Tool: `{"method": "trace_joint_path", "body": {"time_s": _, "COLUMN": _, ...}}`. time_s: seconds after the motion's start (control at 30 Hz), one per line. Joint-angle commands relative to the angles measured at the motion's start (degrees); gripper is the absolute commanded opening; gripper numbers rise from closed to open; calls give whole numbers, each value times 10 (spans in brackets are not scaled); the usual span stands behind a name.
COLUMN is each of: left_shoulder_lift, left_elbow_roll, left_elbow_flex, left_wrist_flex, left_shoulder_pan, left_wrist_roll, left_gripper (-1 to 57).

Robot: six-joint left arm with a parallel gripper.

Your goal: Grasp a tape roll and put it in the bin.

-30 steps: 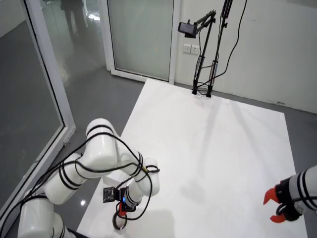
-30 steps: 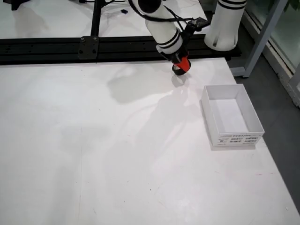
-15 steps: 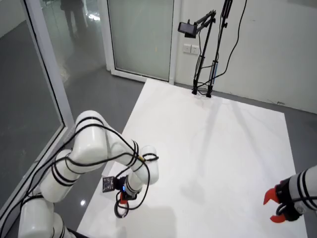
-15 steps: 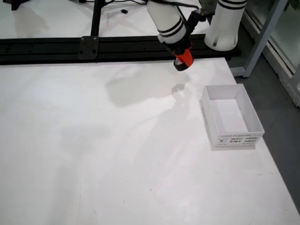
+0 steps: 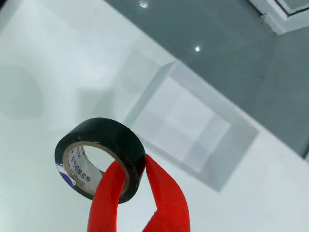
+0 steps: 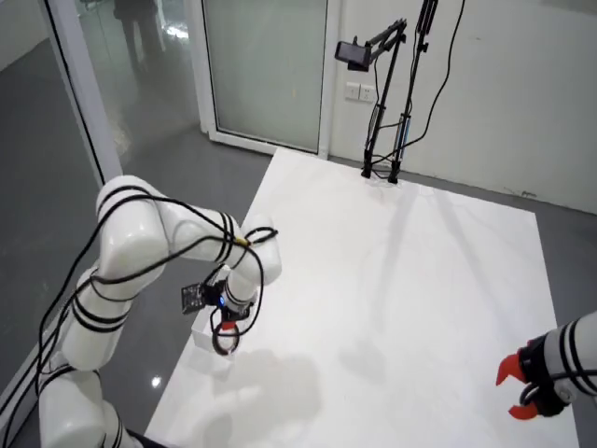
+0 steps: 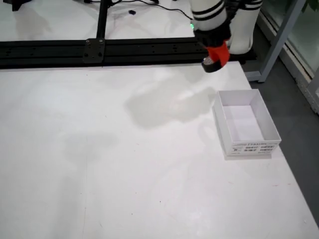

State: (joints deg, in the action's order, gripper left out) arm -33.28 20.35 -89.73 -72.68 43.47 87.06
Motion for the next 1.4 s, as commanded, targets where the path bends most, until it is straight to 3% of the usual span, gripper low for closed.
{"method": "trace_joint_path", "body": {"time_s": 0.03, "left_shoulder_lift": 76, "left_elbow_roll": 61, "left_elbow_flex": 2, "left_wrist_flex": 9, "left_shoulder_pan": -146, "left_wrist_roll": -37, "left_gripper": -7}}
{"method": "trace_joint_path", "body": {"time_s": 0.27, "left_shoulder_lift": 65, "left_elbow_roll": 74, "left_elbow_flex": 3, "left_wrist_flex": 70, "left_shoulder_pan": -191, "left_wrist_roll": -37, "left_gripper": -7}}
{"method": "trace_joint_path", "body": {"time_s": 0.6, "left_shoulder_lift": -35, "left_elbow_roll": 68, "left_elbow_flex": 6, "left_wrist_flex": 170, "left_shoulder_pan": -196, "left_wrist_roll": -25, "left_gripper": -7}}
{"method": "trace_joint_path", "body": {"time_s": 1.03, "left_shoulder_lift": -109, "left_elbow_roll": 64, "left_elbow_flex": 6, "left_wrist_flex": 219, "left_shoulder_pan": -174, "left_wrist_roll": 4, "left_gripper": -8}}
{"method": "trace_joint_path", "body": {"time_s": 1.4, "left_shoulder_lift": -128, "left_elbow_roll": 60, "left_elbow_flex": 6, "left_wrist_flex": 221, "left_shoulder_pan": -166, "left_wrist_roll": 8, "left_gripper": -8}}
